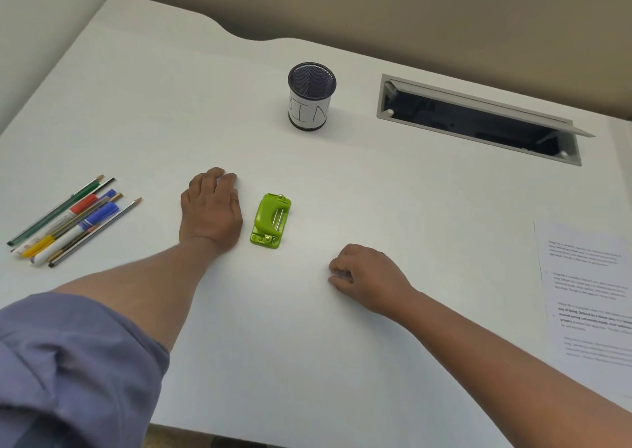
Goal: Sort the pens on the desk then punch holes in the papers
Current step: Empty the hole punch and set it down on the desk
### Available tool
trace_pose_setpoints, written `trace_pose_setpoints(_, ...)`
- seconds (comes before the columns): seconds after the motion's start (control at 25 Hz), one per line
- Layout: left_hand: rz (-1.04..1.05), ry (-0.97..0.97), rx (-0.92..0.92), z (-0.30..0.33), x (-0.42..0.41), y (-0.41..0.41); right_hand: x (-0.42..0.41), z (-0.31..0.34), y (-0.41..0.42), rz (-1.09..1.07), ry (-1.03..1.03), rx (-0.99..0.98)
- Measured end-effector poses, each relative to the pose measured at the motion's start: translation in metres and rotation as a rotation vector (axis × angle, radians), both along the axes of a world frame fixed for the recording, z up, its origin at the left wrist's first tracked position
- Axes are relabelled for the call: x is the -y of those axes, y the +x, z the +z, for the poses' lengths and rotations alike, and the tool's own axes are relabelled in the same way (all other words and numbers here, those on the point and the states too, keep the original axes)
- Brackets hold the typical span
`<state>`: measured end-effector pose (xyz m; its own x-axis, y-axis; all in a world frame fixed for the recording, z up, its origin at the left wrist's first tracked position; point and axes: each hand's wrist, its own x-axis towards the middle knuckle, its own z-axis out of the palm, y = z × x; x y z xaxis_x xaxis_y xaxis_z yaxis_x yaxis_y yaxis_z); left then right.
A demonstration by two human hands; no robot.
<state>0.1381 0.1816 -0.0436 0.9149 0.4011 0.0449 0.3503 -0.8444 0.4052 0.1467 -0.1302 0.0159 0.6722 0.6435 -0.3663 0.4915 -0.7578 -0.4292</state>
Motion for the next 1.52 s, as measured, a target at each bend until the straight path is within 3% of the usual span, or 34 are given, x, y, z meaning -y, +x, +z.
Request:
trace_pose_setpoints(0.24,0.0,-0.002,0.006,-0.001,-0.001,0.0,-0.007,-0.001,-0.005,0.093,-0.054,0.133)
trace_pose_setpoints(0.6,0.001,-0.001,0.013,-0.002,-0.001,0.0,-0.02,0.0,0.001,0.148,-0.174,0.097)
trace_pose_setpoints(0.68,0.0,-0.004,0.013,-0.002,-0.001,0.0,-0.019,-0.001,0.008,0.063,-0.094,-0.044)
trace_pose_setpoints(0.8,-0.006,-0.001,0.01,-0.002,-0.001,0.0,-0.011,0.001,0.023,-0.291,0.173,-0.364)
trace_pose_setpoints(0.92,-0.007,0.002,0.007,-0.003,-0.002,0.0,-0.007,-0.002,0.03,-0.491,0.359,-0.551)
trace_pose_setpoints(1.24,-0.007,0.006,0.009,-0.005,-0.002,0.0,-0.017,0.003,0.041,-0.591,0.53,-0.567)
trace_pose_setpoints(1.52,-0.001,0.004,-0.012,-0.003,-0.002,0.0,-0.08,0.058,0.132,-0.632,0.732,-0.282)
